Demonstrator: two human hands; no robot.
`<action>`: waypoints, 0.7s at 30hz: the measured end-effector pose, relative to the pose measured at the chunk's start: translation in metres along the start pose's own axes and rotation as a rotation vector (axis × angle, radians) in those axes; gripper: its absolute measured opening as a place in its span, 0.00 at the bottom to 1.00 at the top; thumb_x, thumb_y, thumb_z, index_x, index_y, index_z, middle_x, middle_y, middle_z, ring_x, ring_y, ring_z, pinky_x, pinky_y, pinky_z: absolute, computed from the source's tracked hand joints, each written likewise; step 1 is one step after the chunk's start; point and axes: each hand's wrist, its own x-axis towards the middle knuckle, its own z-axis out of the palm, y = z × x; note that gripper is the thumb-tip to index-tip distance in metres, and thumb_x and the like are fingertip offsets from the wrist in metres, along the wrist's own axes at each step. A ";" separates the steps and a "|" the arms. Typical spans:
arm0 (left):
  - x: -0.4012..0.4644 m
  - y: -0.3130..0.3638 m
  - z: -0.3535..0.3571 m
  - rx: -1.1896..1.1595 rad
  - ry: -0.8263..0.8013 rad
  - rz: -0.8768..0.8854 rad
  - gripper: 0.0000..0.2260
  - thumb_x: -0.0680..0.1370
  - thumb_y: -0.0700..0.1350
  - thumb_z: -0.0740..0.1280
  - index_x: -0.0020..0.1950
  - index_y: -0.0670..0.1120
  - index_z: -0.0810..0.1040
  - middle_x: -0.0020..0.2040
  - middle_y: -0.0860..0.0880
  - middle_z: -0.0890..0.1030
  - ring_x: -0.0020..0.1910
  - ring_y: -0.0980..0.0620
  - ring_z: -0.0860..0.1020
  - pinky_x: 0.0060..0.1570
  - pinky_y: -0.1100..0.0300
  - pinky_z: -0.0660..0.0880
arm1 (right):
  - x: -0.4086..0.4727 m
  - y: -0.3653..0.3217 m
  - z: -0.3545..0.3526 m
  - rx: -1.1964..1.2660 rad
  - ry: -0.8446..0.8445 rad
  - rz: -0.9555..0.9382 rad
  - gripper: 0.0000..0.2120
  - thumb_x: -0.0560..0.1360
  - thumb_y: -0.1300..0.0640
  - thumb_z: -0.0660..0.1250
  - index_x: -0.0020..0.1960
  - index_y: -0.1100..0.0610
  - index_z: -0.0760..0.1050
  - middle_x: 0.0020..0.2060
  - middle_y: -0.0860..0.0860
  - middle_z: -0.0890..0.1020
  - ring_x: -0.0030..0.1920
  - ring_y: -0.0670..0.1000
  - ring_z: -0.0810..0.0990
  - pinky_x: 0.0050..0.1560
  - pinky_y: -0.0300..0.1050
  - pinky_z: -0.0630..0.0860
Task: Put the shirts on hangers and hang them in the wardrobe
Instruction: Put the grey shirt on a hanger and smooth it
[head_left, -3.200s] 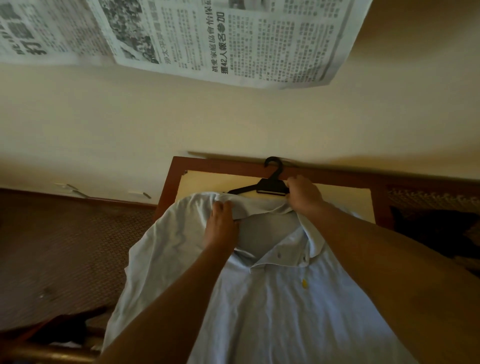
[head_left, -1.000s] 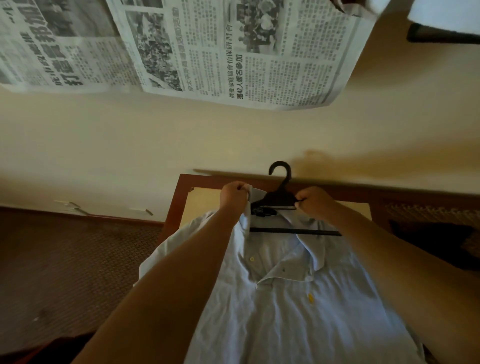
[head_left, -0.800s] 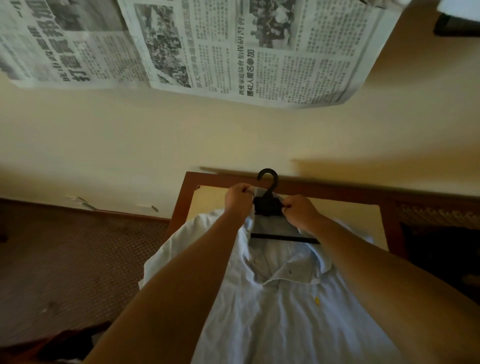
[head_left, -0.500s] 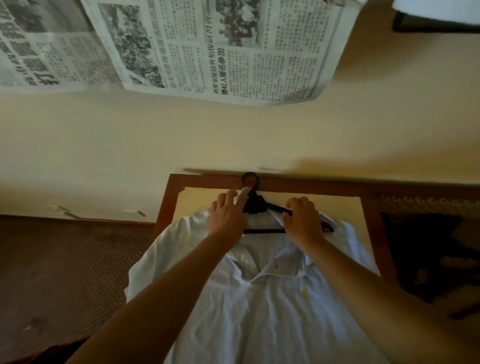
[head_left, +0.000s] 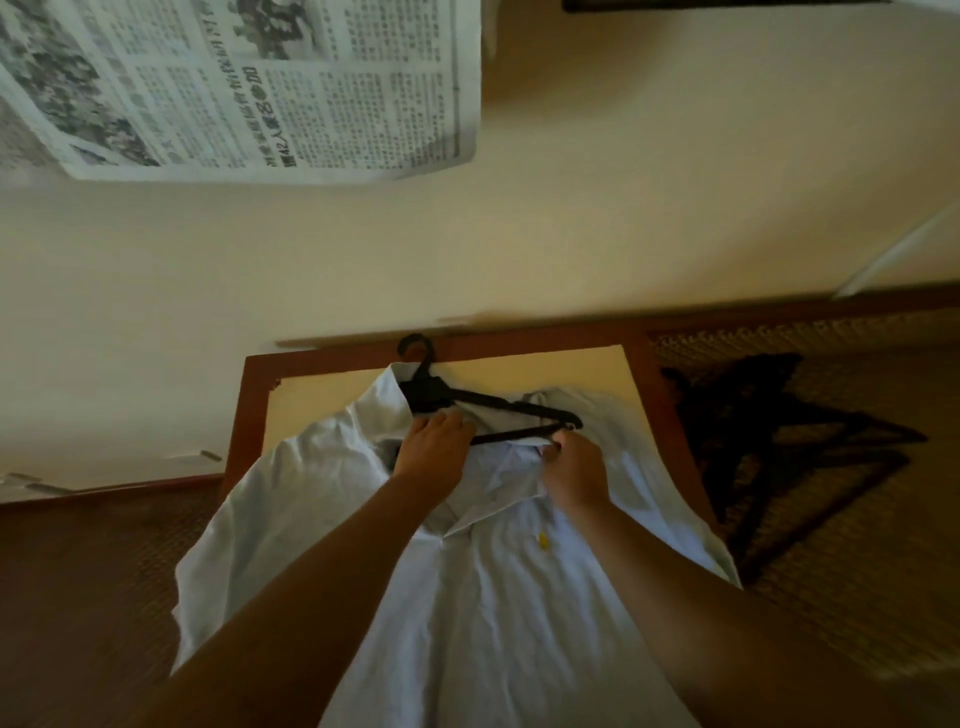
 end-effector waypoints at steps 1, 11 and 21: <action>-0.002 -0.001 -0.003 0.015 0.012 0.005 0.13 0.81 0.44 0.58 0.65 0.48 0.70 0.66 0.48 0.72 0.66 0.48 0.70 0.70 0.53 0.61 | 0.002 0.001 -0.003 0.071 -0.016 0.052 0.10 0.79 0.58 0.60 0.43 0.60 0.77 0.41 0.56 0.80 0.47 0.57 0.79 0.43 0.45 0.70; -0.042 -0.029 -0.010 0.147 0.034 0.055 0.14 0.78 0.39 0.59 0.63 0.47 0.71 0.59 0.47 0.76 0.57 0.47 0.75 0.61 0.55 0.62 | 0.023 -0.010 -0.040 0.676 -0.140 0.333 0.14 0.80 0.57 0.60 0.37 0.59 0.73 0.30 0.57 0.73 0.34 0.55 0.75 0.41 0.51 0.74; -0.013 -0.022 -0.003 0.111 -0.021 0.002 0.14 0.78 0.42 0.60 0.64 0.50 0.73 0.60 0.49 0.76 0.62 0.46 0.73 0.68 0.51 0.57 | 0.028 -0.052 -0.035 0.419 -0.070 -0.068 0.19 0.78 0.57 0.62 0.30 0.58 0.63 0.26 0.54 0.65 0.30 0.53 0.68 0.35 0.46 0.67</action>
